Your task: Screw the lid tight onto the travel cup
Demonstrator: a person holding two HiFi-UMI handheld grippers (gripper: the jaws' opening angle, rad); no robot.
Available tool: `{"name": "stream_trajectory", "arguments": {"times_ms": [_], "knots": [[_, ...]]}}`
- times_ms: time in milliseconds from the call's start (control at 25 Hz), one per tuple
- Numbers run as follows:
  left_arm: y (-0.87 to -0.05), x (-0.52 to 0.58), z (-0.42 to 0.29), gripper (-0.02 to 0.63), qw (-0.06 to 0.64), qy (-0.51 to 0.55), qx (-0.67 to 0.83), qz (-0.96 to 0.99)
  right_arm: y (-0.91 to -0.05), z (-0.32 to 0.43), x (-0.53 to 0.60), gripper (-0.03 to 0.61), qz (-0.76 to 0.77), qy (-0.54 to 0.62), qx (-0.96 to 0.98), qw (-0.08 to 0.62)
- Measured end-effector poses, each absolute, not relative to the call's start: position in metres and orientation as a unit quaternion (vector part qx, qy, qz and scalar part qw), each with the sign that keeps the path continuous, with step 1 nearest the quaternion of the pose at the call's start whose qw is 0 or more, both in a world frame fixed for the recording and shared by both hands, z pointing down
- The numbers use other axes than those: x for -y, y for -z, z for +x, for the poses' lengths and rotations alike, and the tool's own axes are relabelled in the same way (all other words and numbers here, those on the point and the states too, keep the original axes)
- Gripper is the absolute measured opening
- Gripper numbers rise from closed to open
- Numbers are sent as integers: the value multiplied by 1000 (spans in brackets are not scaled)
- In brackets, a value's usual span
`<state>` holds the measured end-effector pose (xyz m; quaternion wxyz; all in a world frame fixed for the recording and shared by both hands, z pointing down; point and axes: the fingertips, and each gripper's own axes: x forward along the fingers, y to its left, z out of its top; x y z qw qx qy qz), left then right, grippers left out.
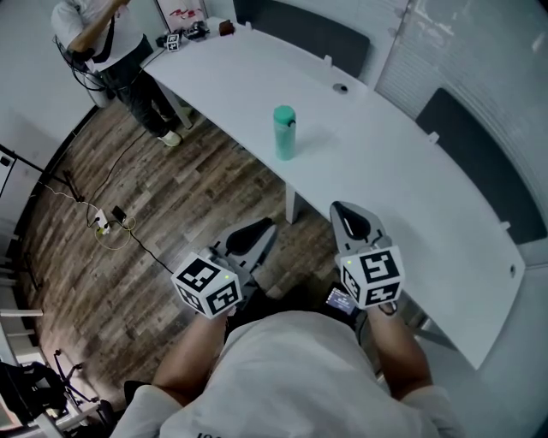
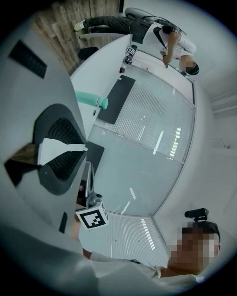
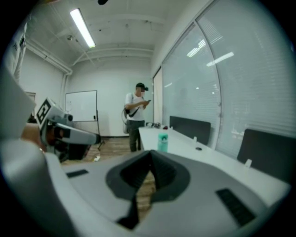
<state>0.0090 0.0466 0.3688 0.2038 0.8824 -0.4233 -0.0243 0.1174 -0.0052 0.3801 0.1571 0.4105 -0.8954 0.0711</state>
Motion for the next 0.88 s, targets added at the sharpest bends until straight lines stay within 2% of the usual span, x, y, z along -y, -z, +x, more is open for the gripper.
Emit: {"name": "stream_trajectory", "arguments": {"times_ms": [880], "knots": [[-360, -43, -35, 64, 205, 12, 387, 899, -374, 67, 0, 22, 436, -80, 883, 155]]}}
